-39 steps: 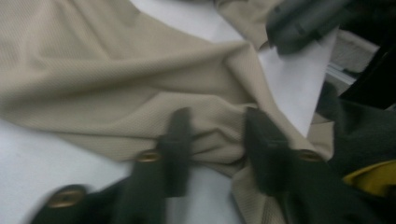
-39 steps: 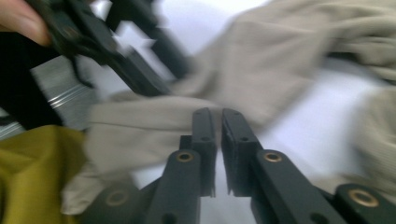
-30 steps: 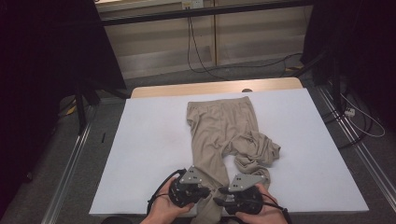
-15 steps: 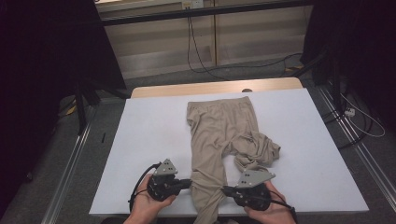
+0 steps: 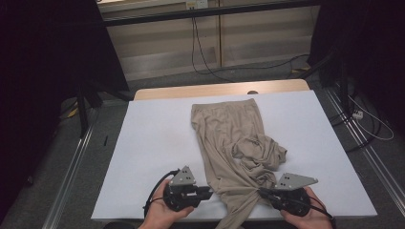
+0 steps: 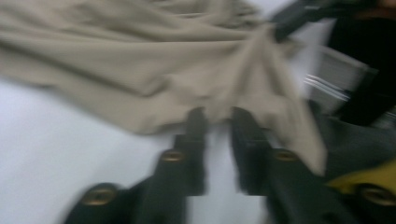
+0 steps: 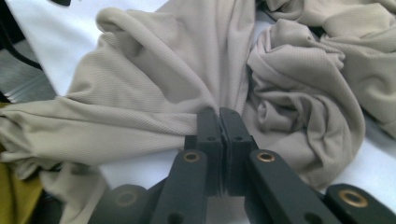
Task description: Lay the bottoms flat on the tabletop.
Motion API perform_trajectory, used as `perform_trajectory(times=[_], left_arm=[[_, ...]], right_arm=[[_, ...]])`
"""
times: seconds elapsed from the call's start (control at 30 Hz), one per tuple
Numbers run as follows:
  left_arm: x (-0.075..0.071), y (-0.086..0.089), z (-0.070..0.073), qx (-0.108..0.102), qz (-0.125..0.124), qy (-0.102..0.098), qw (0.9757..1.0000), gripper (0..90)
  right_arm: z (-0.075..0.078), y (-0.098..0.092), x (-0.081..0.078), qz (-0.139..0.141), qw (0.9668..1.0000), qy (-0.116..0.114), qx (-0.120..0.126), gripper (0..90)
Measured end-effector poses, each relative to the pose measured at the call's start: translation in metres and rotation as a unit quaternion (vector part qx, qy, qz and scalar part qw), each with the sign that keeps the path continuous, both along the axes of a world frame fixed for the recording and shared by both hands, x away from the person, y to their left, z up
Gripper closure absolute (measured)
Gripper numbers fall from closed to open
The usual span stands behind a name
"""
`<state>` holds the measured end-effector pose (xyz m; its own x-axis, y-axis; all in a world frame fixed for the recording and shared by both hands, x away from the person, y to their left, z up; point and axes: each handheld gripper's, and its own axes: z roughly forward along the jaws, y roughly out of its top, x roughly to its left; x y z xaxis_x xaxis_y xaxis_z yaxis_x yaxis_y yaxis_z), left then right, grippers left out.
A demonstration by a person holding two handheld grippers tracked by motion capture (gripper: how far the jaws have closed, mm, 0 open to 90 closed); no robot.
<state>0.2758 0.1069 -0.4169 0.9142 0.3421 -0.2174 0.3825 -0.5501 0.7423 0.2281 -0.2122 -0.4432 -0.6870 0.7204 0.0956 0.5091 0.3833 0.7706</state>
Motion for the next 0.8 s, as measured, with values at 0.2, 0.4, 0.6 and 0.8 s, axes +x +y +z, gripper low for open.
perform_trajectory(times=[0.2, 0.4, 0.6, 0.8], left_arm=[[-0.004, -0.035, -0.023, 0.038, -0.035, -0.010, 0.9986, 75.5], [0.001, -0.056, -0.031, 0.063, -0.038, -0.037, 0.9966, 59.4], [-0.001, -0.052, -0.033, 0.063, -0.033, -0.036, 0.9968, 89.1], [-0.005, -0.028, -0.026, 0.085, -0.027, -0.015, 0.9959, 90.0]], right_arm=[[0.012, 0.017, 0.002, 0.013, 0.9992, -0.027, 0.027, 75.1], [0.010, 0.036, 0.009, 0.050, 0.9982, -0.011, 0.032, 78.0], [-0.008, 0.042, 0.000, 0.063, 0.9979, 0.014, -0.001, 69.0], [-0.014, 0.052, -0.008, 0.080, 0.9966, 0.010, -0.018, 53.2]])
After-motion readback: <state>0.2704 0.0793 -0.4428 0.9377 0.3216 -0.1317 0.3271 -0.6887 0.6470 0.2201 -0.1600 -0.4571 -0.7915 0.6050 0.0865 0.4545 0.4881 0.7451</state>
